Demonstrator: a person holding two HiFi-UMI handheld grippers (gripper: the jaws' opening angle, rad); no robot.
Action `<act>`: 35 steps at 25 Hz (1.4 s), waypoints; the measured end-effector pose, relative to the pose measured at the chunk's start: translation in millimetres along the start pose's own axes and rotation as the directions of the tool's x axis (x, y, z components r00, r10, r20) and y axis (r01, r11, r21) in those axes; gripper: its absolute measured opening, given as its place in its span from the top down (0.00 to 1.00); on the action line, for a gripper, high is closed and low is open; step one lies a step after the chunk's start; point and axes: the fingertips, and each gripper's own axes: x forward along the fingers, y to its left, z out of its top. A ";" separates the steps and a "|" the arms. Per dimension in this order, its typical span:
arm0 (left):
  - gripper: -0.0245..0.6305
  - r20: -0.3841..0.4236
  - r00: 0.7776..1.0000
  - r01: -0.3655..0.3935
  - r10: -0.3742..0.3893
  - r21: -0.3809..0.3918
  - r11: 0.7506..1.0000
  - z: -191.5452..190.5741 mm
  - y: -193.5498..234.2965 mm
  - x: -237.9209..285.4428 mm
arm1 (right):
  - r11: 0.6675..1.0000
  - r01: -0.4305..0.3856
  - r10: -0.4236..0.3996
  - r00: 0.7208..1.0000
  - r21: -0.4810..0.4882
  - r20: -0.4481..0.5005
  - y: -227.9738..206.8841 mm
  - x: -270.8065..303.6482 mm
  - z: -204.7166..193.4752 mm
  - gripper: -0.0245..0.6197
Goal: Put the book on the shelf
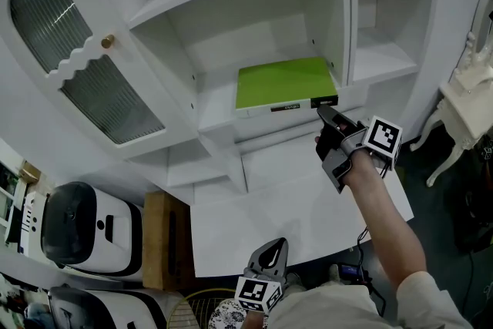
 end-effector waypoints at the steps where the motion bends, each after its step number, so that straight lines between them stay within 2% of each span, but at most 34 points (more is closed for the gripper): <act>1: 0.96 -0.001 1.000 0.001 -0.001 -0.001 1.000 -0.2 -0.5 0.1 | 1.000 0.005 -0.005 1.000 0.001 -0.002 -0.9 3.1 -0.5 0.94; 9: 0.96 0.002 1.000 0.002 -0.001 -0.007 1.000 -0.6 -4.6 1.3 | 1.000 0.024 -0.024 0.999 0.016 -0.021 -2.2 28.0 -13.6 0.94; 18: 0.96 -0.002 1.000 -0.006 0.006 -0.018 1.000 -0.9 -0.1 -1.5 | 0.998 0.051 -0.052 0.998 0.027 0.029 -9.0 55.8 -1.9 0.94; 24: 0.96 0.001 1.000 -0.023 0.023 -0.017 1.000 1.0 6.4 -2.4 | 0.999 0.043 -0.043 0.999 0.013 0.016 -7.8 67.6 -2.8 0.94; 29: 0.96 0.001 1.000 -0.023 0.023 -0.018 1.000 1.2 3.9 -0.6 | 0.998 -0.006 0.004 1.000 -0.061 -0.031 7.1 53.1 -11.2 0.94; 35: 0.96 -0.003 1.000 0.009 -0.009 -0.005 1.000 1.5 -13.8 9.5 | 0.983 -0.050 0.034 0.995 -0.174 -0.092 15.5 9.0 -22.7 0.94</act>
